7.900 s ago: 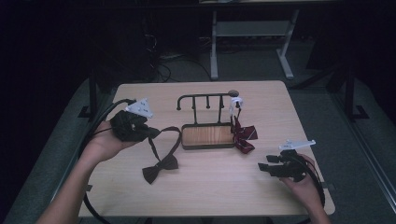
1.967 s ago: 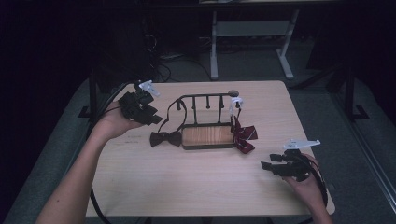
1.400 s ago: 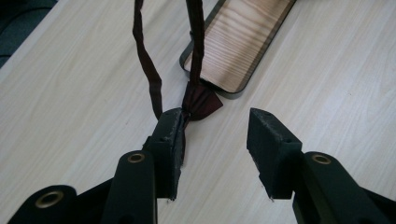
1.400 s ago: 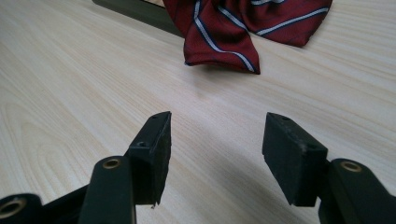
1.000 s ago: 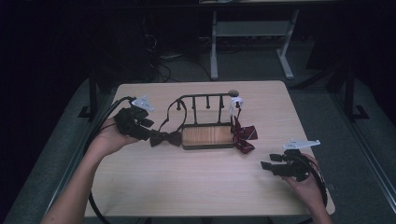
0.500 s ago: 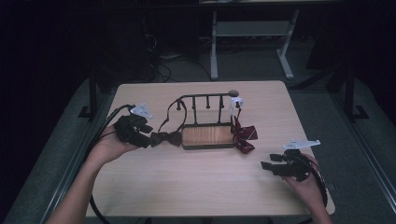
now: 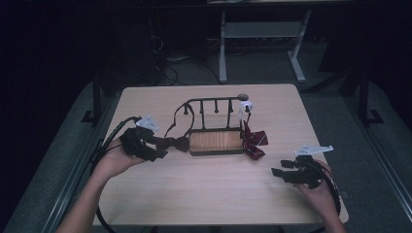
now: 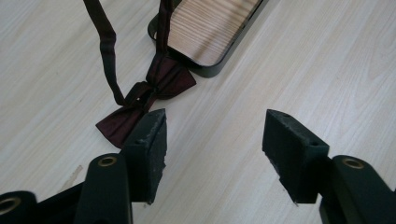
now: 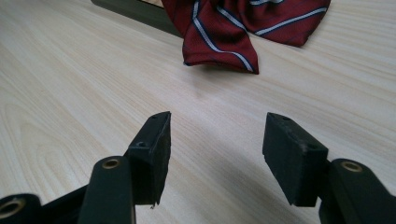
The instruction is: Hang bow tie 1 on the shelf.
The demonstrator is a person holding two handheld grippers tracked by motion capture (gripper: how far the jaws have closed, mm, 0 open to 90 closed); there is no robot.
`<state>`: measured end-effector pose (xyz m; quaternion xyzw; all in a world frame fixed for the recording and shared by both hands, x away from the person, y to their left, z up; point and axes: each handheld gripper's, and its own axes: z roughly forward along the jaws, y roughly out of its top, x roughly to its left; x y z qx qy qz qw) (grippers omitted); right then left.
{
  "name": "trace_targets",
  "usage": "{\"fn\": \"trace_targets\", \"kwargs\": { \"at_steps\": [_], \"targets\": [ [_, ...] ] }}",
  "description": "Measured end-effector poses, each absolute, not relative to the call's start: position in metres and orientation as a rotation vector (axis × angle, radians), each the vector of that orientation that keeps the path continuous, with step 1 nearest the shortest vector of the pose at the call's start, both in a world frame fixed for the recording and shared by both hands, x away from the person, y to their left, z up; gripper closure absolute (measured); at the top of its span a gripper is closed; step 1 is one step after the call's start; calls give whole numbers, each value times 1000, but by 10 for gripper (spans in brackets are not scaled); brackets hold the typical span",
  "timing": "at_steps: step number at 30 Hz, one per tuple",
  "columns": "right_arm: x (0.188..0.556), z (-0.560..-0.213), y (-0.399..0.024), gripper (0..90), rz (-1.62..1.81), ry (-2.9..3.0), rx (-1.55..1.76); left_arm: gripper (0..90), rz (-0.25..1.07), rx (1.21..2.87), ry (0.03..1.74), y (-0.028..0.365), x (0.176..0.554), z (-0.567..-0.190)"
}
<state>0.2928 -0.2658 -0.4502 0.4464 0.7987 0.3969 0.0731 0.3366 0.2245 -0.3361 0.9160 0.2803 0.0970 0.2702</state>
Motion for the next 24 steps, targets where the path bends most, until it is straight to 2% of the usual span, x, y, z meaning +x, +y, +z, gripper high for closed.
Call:
{"fn": "trace_targets", "kwargs": {
  "at_steps": [11,24],
  "targets": [
    [293,-451,-266,417,1195,2394,1338,365,258,2457,767,227,329,-350],
    [292,-450,-266,417,1203,2386,1343,362,240,2449,772,226,319,-376]
  ]
}}
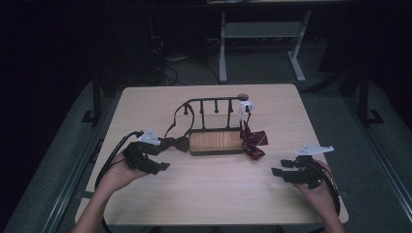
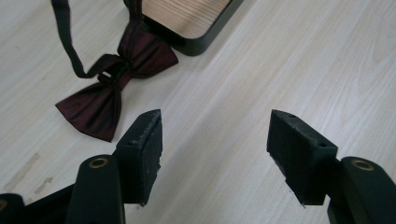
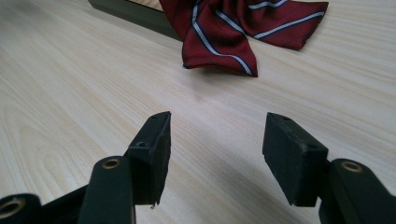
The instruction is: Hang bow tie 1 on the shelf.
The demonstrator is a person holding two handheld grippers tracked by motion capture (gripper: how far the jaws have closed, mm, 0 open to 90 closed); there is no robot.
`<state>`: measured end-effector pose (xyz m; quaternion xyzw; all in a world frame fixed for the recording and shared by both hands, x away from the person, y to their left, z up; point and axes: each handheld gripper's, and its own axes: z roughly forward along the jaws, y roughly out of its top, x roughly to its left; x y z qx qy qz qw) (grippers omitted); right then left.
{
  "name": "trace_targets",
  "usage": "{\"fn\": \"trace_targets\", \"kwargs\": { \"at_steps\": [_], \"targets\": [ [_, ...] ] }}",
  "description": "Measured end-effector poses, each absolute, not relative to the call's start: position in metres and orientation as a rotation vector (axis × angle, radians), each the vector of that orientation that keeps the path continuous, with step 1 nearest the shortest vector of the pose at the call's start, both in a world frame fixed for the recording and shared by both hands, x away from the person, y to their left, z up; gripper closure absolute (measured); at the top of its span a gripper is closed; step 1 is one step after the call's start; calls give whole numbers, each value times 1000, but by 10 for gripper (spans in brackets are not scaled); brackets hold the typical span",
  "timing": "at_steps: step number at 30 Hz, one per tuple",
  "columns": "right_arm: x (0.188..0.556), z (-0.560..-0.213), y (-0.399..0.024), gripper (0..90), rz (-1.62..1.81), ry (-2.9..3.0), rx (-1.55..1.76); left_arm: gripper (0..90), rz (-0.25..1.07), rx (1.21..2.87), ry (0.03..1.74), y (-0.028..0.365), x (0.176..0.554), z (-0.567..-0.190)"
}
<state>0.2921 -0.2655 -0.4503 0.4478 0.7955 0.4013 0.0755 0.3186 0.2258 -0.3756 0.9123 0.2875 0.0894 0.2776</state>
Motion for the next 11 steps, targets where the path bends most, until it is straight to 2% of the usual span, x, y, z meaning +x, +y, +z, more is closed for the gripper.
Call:
{"fn": "trace_targets", "kwargs": {
  "at_steps": [11],
  "targets": [
    [293,-454,-261,414,1166,2415,1334,342,311,2358,793,230,309,-402]
  ]
}}
